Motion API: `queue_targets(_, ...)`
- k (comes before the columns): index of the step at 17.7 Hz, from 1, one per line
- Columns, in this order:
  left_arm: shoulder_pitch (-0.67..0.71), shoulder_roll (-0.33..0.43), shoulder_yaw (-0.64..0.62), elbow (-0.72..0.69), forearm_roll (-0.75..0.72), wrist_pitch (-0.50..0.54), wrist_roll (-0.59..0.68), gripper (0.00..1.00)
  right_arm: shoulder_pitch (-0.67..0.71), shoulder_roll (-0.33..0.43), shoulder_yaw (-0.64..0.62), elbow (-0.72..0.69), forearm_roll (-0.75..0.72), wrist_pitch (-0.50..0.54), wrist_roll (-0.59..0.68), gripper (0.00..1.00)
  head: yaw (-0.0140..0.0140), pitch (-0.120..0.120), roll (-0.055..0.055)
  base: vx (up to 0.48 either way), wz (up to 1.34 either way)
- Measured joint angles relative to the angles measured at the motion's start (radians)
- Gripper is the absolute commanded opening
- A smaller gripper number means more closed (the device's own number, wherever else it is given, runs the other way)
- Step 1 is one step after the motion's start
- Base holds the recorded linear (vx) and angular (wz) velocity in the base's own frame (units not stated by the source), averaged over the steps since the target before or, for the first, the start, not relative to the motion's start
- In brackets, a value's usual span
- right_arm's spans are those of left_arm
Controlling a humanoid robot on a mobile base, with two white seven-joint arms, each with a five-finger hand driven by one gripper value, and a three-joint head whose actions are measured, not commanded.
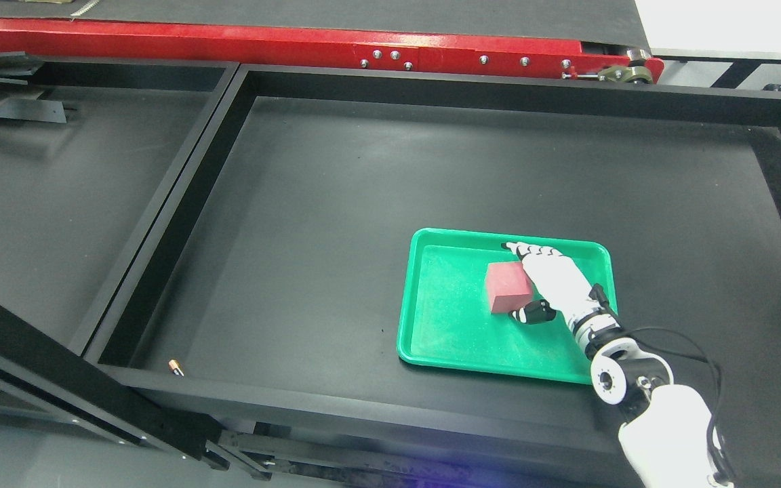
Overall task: Pick pink block from left shelf to tray
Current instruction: 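Close the right hand fingers around the pink block, then lift the pink block up off the green tray with the right hand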
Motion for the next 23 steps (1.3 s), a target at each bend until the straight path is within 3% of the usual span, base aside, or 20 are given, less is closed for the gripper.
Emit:
queue_targets(5, 0.000, 0.000, 0.000, 0.000, 0.000, 0.000, 0.000, 1.00, -0.003, -0.002, 0.012, 0.011, 0.000, 0.001, 0.010, 0.94, 0.0000, 0.000, 0.000, 0.000, 0.00)
queue_targets(7, 0.000, 0.000, 0.000, 0.000, 0.000, 0.000, 0.000, 1.00, -0.004, -0.002, 0.017, 0.015, 0.000, -0.002, 0.011, 0.89, 0.0000, 0.000, 0.000, 0.000, 0.00)
queue_targets(11, 0.000, 0.000, 0.000, 0.000, 0.000, 0.000, 0.000, 1.00, -0.005, -0.005, 0.026, 0.024, 0.000, -0.006, 0.010, 0.65, 0.0000, 0.000, 0.000, 0.000, 0.00)
queue_targets(14, 0.000, 0.000, 0.000, 0.000, 0.000, 0.000, 0.000, 1.00, -0.006, -0.007, 0.031, 0.028, 0.000, -0.016, 0.005, 0.35, 0.0000, 0.000, 0.000, 0.000, 0.00)
queue_targets(16, 0.000, 0.000, 0.000, 0.000, 0.000, 0.000, 0.000, 1.00, -0.006, -0.008, 0.033, 0.031, 0.000, -0.029, 0.008, 0.09, 0.0000, 0.000, 0.000, 0.000, 0.00)
queue_targets(18, 0.000, 0.000, 0.000, 0.000, 0.000, 0.000, 0.000, 1.00, -0.006, -0.009, 0.032, 0.033, 0.000, -0.048, 0.014, 0.02, 0.0000, 0.000, 0.000, 0.000, 0.00)
queue_targets(23, 0.000, 0.000, 0.000, 0.000, 0.000, 0.000, 0.000, 1.00, -0.006, -0.011, 0.009, 0.034, -0.007, -0.100, -0.077, 0.01, 0.0000, 0.000, 0.000, 0.000, 0.00)
